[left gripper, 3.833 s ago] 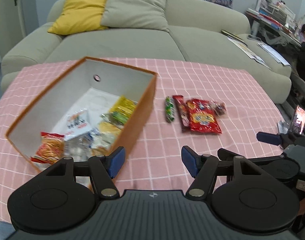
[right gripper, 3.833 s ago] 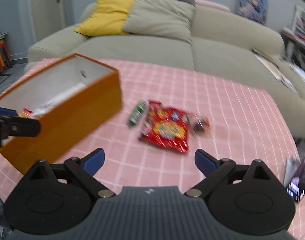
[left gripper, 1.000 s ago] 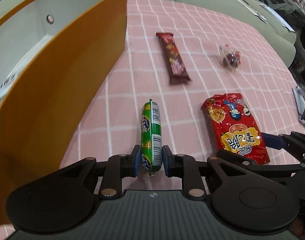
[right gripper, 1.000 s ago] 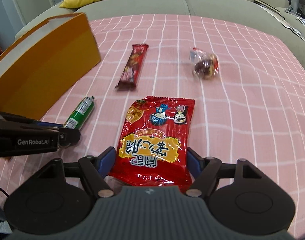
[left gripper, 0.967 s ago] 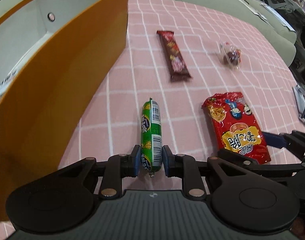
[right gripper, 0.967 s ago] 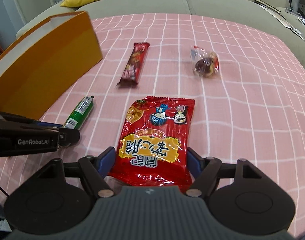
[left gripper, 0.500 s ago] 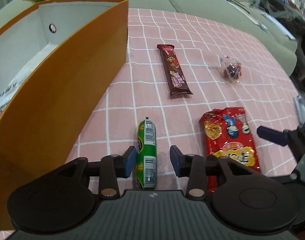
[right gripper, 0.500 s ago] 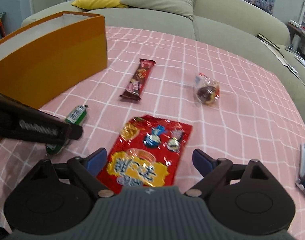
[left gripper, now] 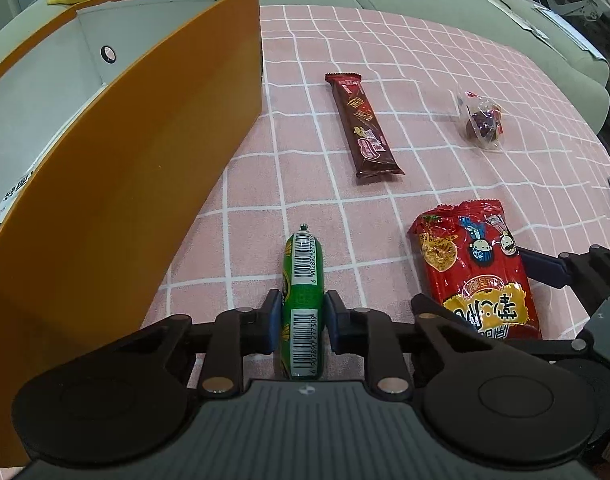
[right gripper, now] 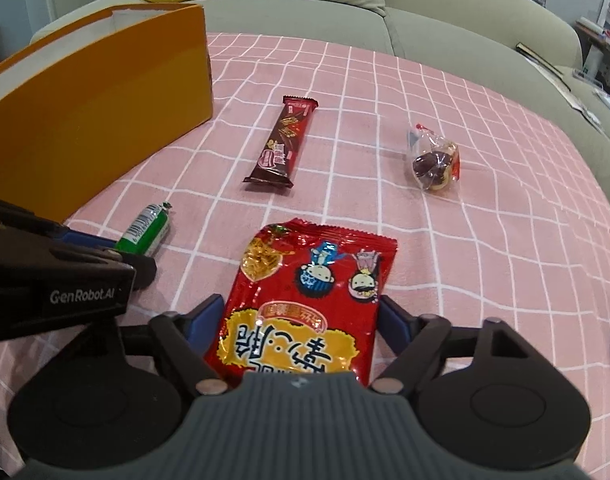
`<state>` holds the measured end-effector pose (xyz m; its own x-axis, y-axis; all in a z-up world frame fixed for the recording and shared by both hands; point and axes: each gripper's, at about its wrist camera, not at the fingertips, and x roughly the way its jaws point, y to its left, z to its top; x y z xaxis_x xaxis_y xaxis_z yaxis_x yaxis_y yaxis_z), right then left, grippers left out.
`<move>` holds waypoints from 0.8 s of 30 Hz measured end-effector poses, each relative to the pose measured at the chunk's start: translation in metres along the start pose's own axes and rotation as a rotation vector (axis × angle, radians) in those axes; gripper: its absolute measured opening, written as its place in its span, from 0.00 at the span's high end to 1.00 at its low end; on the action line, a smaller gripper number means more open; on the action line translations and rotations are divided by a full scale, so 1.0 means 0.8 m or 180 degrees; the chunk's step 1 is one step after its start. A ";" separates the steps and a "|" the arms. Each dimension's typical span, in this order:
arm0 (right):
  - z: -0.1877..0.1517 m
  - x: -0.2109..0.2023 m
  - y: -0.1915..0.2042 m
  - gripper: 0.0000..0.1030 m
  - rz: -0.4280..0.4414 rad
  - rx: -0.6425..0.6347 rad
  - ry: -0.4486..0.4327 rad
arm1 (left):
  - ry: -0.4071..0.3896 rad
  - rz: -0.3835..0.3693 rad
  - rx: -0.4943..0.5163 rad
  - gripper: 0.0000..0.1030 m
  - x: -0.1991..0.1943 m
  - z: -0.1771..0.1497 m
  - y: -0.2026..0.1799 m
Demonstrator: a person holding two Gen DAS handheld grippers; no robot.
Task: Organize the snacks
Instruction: 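Carry the sausage and chip bag over the box and open both tools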
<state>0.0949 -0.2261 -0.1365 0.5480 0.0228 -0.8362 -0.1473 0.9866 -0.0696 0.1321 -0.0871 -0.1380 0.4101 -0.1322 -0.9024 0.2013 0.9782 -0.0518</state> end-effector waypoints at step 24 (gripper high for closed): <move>0.024 -0.105 0.021 0.31 0.0261 -0.0099 -0.0537 | -0.0413 -0.0043 -0.0267 0.76 -0.120 -0.001 0.038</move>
<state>0.0618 -0.2087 -0.0571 0.6630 0.1322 -0.7369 -0.2211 0.9750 -0.0240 0.0981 -0.0445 -0.0529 0.5204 -0.1597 -0.8389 0.1346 0.9854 -0.1041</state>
